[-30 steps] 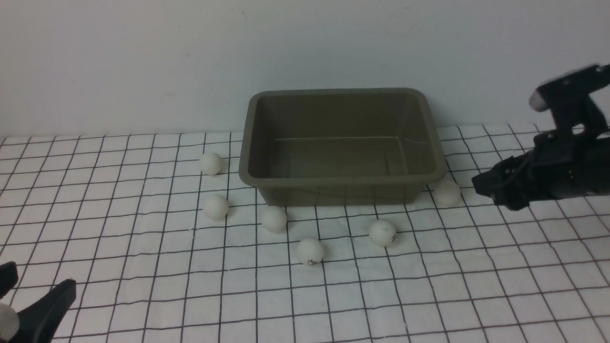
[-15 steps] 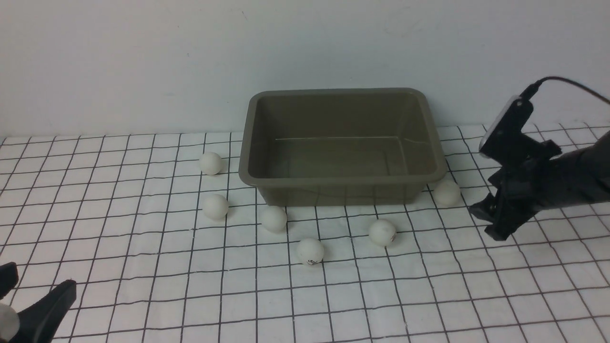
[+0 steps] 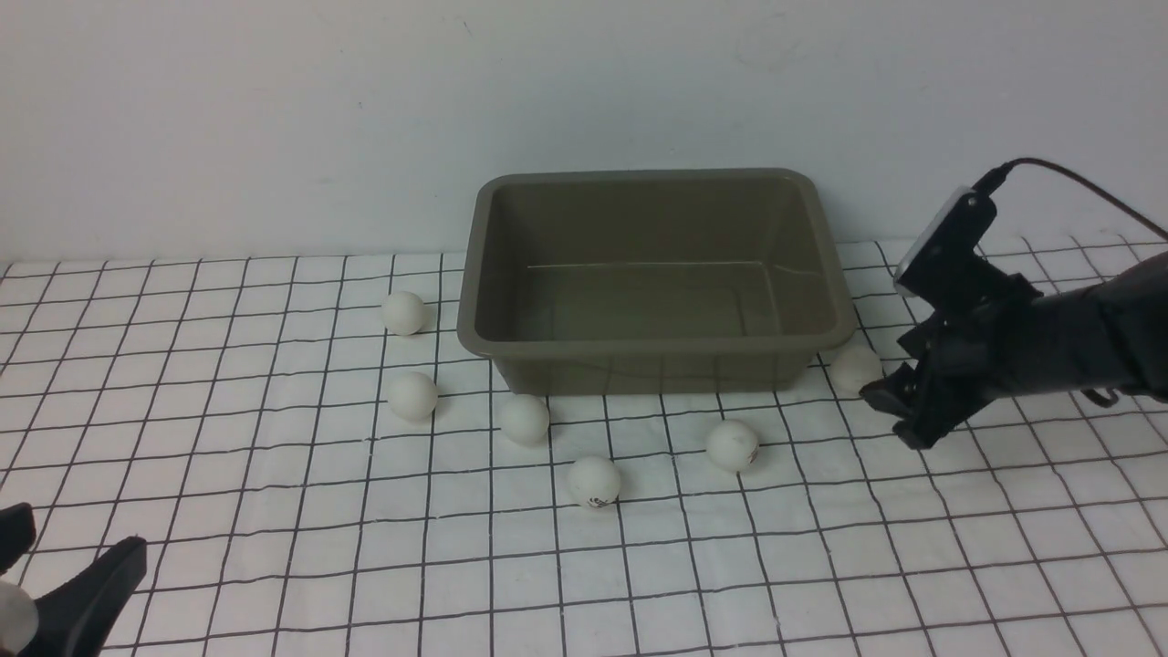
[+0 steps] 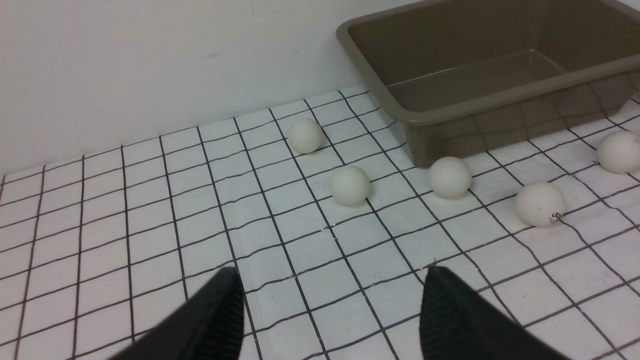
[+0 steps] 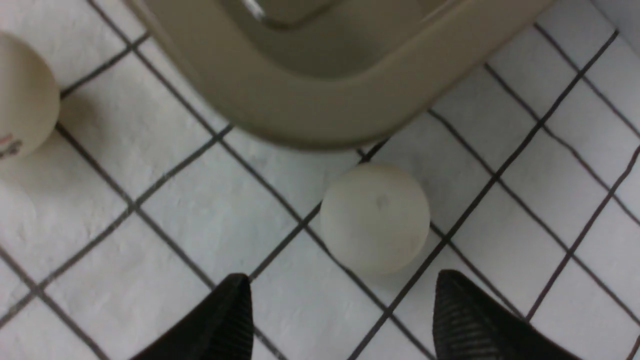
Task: Put the table tennis balls into the box on the white checkered tablecloth.
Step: 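Reach for and grasp a ping pong ball on the table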
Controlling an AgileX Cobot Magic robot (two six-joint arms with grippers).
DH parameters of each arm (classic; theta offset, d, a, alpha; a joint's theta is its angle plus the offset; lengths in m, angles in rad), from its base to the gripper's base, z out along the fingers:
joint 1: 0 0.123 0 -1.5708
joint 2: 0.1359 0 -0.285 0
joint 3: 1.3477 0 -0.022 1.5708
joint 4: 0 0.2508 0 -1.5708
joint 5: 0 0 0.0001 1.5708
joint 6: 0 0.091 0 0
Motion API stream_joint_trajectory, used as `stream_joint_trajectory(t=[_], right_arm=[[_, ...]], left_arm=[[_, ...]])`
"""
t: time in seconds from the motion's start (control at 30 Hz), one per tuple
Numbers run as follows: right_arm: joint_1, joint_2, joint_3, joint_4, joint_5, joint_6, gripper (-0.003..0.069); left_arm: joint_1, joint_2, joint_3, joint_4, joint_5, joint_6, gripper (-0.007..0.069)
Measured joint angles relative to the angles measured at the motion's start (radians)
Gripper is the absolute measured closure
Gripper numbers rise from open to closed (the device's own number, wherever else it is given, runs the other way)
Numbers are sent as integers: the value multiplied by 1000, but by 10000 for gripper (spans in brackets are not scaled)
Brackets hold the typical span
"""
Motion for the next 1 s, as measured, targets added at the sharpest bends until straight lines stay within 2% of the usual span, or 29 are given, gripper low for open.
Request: stream_joint_trajectory(t=[0.1,0.2,0.77,0.87,1.0], right_arm=[[0,7,-32,98,14,-45,215],[0,25,-59,135,30,-57,215],[0,166,-127,193,60,-60,228],[0,167,-127,217,39,-60,263],[0,167,-129,258,-31,-60,477]], left_arm=[[0,0,0,0,2,0,195],[0,0,0,0,2,0,195],[0,0,0,0,4,0,195],[0,0,0,0,4,0,195],[0,0,0,0,5,0,195]])
